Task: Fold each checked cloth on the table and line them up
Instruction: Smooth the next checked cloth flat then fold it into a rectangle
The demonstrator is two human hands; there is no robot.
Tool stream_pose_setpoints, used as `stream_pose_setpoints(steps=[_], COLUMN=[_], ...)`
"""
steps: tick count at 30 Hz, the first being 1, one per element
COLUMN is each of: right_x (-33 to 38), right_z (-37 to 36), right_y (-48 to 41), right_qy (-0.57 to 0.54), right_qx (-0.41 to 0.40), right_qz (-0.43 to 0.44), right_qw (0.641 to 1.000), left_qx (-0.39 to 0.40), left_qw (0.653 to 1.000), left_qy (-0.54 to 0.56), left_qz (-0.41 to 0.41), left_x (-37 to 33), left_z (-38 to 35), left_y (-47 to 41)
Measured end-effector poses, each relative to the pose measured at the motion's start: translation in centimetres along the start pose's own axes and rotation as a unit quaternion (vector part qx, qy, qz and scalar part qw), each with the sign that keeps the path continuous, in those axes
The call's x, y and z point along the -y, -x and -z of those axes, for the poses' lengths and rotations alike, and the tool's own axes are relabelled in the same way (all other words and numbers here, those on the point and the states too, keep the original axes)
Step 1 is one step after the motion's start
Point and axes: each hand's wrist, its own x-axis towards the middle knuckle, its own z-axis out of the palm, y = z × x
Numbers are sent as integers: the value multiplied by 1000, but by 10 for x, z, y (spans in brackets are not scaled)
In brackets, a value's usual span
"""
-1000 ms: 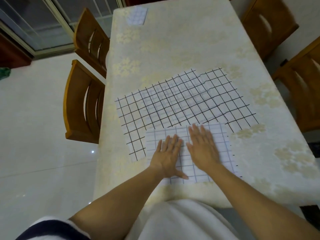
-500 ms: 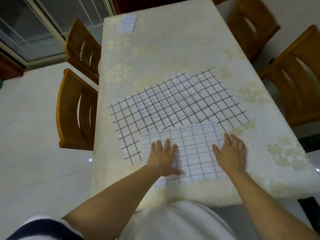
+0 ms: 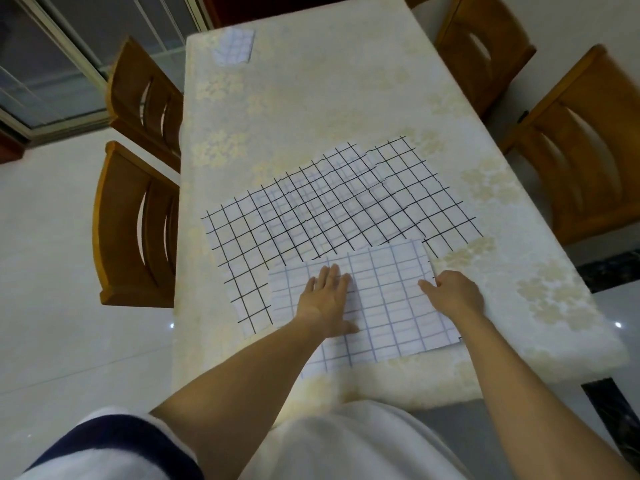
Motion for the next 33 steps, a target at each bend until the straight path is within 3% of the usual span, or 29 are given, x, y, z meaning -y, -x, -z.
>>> stream_pose_setpoints(steps=[3,7,12,20,24,29,33], right_x=[4,15,27,53,71,104,140], right_z=[6,15,27,40,37,32,9], right_y=[16,38,53,70,80,91,104], right_qy=[-50,-15,-50,-135,-131,-133,-90], right_qx=[-23,-80,-86,-16,20,52,76], right_qz=[40,103,152,240,260,296,333], right_qw=[998,991,983,961,957,945,936], left_qx=[7,10,32,39,19,-68,-103], left_qw=[1000,999,997,995,998,993,980], left_qy=[23,10,-41,-69,-1,94,153], left_qz=[8,34,60,64,58,35,71], left_x=[-3,-8,-15,-14,-6,36,73], left_z=[3,7,11,6,4,-17,-33], left_y=[-2,-5,-11,-16,-14,16,44])
